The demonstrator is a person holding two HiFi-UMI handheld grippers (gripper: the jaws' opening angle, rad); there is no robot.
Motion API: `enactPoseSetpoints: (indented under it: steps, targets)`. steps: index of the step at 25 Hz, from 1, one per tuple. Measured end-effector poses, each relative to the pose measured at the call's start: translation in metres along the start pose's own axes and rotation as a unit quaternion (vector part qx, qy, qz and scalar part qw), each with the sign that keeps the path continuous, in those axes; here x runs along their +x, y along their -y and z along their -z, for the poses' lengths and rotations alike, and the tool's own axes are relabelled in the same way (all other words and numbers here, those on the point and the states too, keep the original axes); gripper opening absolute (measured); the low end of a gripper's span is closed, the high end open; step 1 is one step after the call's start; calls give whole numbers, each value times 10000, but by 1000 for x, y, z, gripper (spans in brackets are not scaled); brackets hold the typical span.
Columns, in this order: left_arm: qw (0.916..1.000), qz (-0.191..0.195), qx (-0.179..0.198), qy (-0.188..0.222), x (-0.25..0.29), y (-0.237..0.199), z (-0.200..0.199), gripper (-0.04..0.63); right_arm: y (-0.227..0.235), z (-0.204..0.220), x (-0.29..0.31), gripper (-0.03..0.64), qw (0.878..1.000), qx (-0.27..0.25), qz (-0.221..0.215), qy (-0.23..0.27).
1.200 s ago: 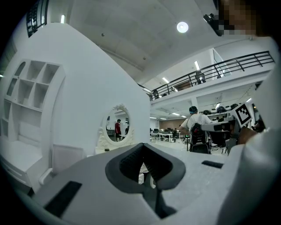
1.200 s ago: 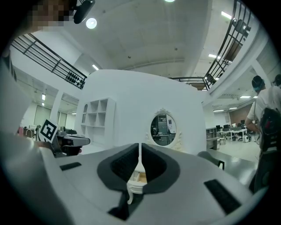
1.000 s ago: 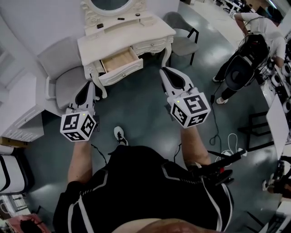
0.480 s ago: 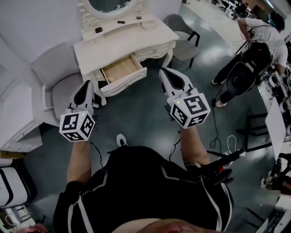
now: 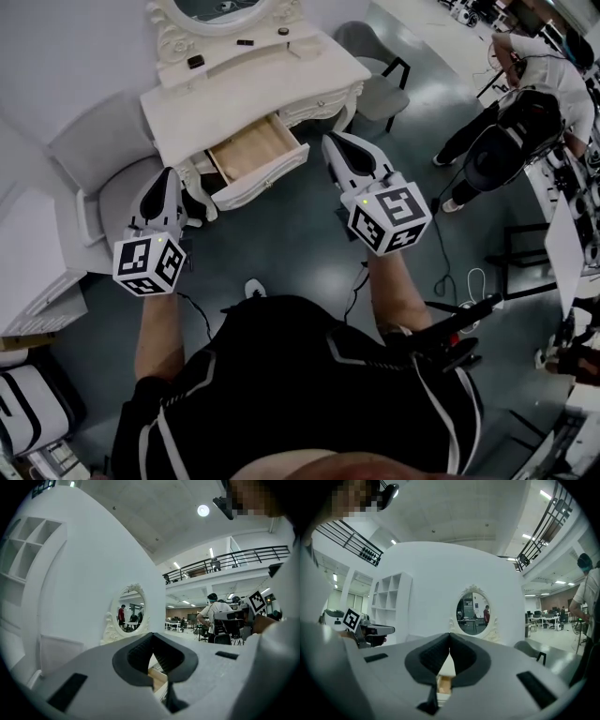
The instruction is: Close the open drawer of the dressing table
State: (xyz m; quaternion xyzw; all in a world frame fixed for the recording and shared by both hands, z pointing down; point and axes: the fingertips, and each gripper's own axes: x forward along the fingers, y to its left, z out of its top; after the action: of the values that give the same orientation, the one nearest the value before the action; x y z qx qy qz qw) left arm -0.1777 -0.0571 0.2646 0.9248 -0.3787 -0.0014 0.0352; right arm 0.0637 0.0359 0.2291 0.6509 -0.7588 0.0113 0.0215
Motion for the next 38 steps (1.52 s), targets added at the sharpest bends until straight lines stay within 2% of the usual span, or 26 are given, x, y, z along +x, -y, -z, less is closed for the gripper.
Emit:
enactPoseSetpoints:
  steps: [7,15,24,30,35,38]
  targets:
    - [9999,155,-39,4,23,-45,11,5,0,14,45,27,9997,-30,212,-111]
    - [9997,-2,-76,-212,36,-62,40,5,8,53,83,52,9987,81,50,-493]
    - [9976,-321,-277,-546,65,-64,91,5,36,132,141,83,9929,194,-475,-1070]
    - [9943,-558,-328,-842,94,-60,125,5,56,188,173,93,9862,-9,-816,-1438]
    - [9912,-795,-437,-960,105,-62,155,5,54,245,189,127,9743,-42,-1263,-1864]
    - [9866,-1025,-563,-1137,106,-62,181,5,46,284,190,137,9619,-91,-1617,-2201]
